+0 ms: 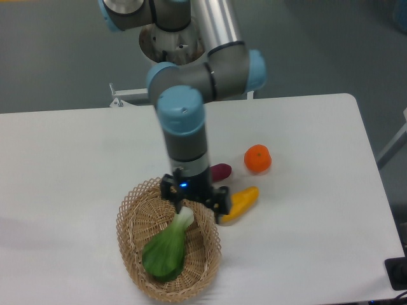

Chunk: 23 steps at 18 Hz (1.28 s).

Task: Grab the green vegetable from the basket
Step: 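Move the open gripper over the basket above the green bok choy, then lower the gripper onto the bok choy stem and close it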

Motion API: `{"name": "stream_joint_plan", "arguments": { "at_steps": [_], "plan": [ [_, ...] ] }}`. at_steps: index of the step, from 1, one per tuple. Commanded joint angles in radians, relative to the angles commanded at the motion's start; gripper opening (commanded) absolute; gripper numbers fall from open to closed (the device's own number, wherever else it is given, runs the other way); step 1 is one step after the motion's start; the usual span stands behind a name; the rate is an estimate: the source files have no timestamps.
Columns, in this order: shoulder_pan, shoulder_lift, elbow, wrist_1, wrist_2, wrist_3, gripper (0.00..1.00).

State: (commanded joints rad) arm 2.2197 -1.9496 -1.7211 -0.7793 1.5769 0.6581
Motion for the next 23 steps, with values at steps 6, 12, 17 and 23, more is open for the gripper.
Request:
{"name": "stream_joint_plan", "arguments": {
  "at_steps": [6,12,17,23],
  "plan": [
    [-0.023,-0.038,-0.002,-0.006,-0.002,0.075,1.00],
    [-0.023,-0.069,-0.017,-0.006,0.009,0.104,1.00],
    [-0.022,-0.095,-0.037,0.003,0.012,0.107,1.00],
    [-0.022,-0.095,-0.061,0.005,0.012,0.100,1.00]
  ]
}}
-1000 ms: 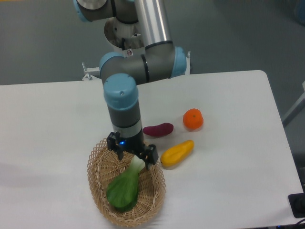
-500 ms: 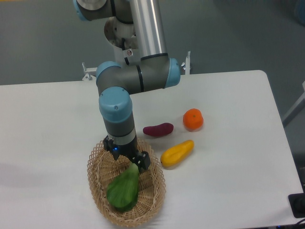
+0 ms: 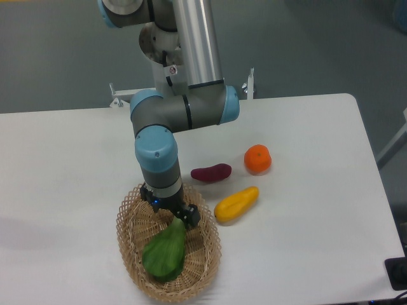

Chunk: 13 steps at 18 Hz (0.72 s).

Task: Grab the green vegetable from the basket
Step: 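Lower the gripper onto the bok choy stem and close it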

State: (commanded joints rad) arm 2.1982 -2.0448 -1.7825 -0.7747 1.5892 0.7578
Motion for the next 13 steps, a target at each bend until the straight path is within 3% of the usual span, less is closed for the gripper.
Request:
{"name": "stream_joint_plan", "arguments": {
  "at_steps": [4,9,13],
  "plan": [
    [0.002,0.000,0.003,0.017,0.002,-0.002,1.00],
    [0.006,0.002,0.014,0.017,0.002,0.005,0.46],
    [0.009,0.005,0.015,0.017,0.002,0.005,0.25]
  ]
}}
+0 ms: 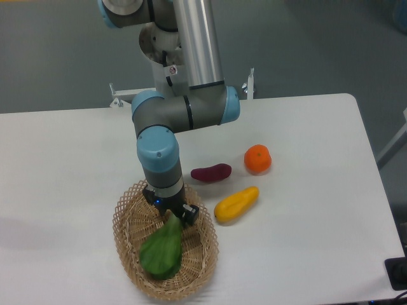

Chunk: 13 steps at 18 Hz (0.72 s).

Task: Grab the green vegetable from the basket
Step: 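Lower the gripper onto the bok choy stem and close it, then lift the bok choy out of the basket and carry it sideways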

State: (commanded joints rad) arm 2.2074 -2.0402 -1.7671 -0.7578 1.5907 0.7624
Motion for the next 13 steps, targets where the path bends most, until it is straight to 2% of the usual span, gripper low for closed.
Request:
{"name": "stream_joint_plan", "arguments": {
  "at_steps": [5,10,13],
  "plan": [
    [0.023,0.018,0.012,0.000,-0.006,0.000,0.17],
    [0.060,0.058,0.043,-0.003,-0.023,0.005,0.16],
    [0.118,0.100,0.095,-0.017,-0.127,0.005,0.16]
  ]
}}
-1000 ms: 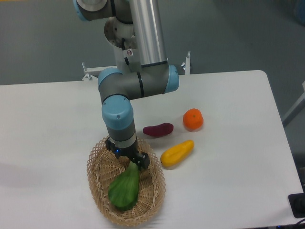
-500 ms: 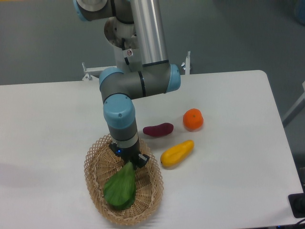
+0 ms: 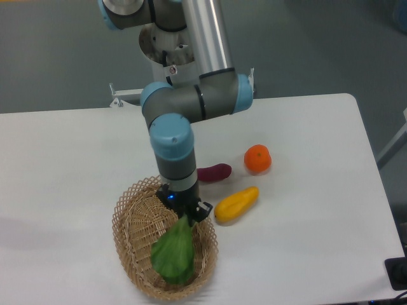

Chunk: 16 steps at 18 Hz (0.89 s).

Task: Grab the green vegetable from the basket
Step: 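Lift the bok choy out of the basket and carry it sideways, then raise the held bok choy beside the yellow squash and orange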

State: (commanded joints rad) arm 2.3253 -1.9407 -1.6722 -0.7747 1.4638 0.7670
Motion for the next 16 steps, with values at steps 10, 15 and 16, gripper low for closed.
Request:
{"name": "stream_joint_plan", "arguments": {
  "at_steps": [10,15,16],
  "plan": [
    [0.178,0.005,0.075,-0.069,-0.033,0.257,0.16],
    [0.275,0.009,0.075,-0.132,-0.033,0.432,0.16],
    [0.296,0.015,0.075,-0.147,-0.033,0.464,0.16]
  ]
}}
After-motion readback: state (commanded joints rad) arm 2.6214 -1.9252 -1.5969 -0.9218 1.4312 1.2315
